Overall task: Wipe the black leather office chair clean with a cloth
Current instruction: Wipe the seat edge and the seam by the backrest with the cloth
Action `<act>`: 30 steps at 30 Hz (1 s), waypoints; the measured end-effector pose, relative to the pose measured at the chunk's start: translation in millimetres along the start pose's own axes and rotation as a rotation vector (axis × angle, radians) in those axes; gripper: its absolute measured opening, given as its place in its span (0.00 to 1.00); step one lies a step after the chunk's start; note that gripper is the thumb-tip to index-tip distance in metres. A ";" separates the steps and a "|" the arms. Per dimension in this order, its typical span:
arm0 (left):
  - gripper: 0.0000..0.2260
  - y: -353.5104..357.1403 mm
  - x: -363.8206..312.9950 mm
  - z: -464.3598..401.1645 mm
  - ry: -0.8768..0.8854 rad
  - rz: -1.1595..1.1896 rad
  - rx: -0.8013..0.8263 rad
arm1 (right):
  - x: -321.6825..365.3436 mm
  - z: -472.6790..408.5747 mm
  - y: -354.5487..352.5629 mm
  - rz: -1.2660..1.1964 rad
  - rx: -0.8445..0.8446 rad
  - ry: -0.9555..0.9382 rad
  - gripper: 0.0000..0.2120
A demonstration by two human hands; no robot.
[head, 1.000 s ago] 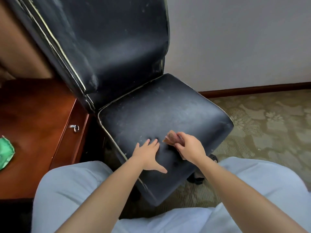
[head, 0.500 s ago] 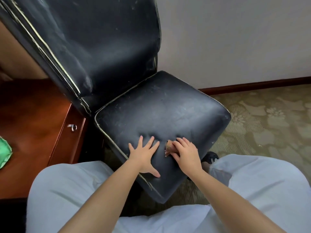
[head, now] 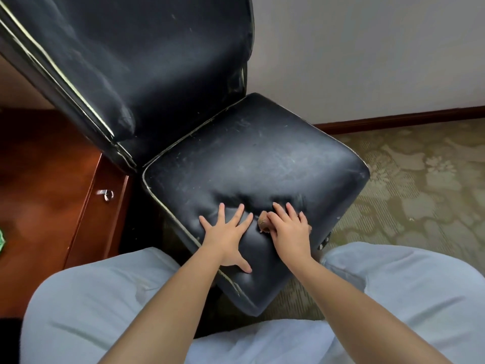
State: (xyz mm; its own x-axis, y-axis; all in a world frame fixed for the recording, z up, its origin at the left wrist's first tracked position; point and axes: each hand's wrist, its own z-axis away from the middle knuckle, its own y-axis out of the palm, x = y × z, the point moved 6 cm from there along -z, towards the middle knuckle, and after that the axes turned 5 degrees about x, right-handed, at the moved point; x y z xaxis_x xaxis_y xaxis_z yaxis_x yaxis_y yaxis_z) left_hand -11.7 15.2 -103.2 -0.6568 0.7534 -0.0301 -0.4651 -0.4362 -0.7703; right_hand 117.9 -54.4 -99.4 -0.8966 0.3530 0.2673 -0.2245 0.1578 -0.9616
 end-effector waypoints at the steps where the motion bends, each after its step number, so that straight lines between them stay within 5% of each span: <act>1: 0.56 -1.3 -0.1 -2.8 0.000 0.001 -0.004 | -0.8 -3.5 -0.2 -0.008 0.004 0.007 0.14; 5: 0.57 -6.6 0.8 -9.0 -0.007 0.008 -0.006 | -1.6 -15.4 -3.6 -0.054 0.031 0.031 0.11; 15: 0.57 -15.1 9.3 16.8 0.080 0.091 0.011 | 15.8 14.2 -21.7 -0.092 0.045 -0.411 0.16; 22: 0.52 13.9 18.2 60.7 0.146 -0.190 -0.029 | 41.8 42.9 -4.7 -0.052 0.218 -0.469 0.24; 26: 0.46 17.8 15.3 66.9 0.133 -0.249 -0.102 | 47.9 46.4 -8.3 -0.084 0.092 -0.433 0.16; 30: 0.44 19.3 12.9 67.6 0.112 -0.245 -0.155 | 50.1 67.4 -7.4 -0.069 0.070 -0.619 0.13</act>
State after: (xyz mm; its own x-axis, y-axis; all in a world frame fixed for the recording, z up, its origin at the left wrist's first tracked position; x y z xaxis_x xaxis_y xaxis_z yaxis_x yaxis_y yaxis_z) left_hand -69.3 -16.8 -75.4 -0.4625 0.8804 0.1053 -0.4997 -0.1607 -0.8512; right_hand 49.0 -100.1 -83.1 -0.9293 -0.2587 0.2637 -0.2955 0.0926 -0.9508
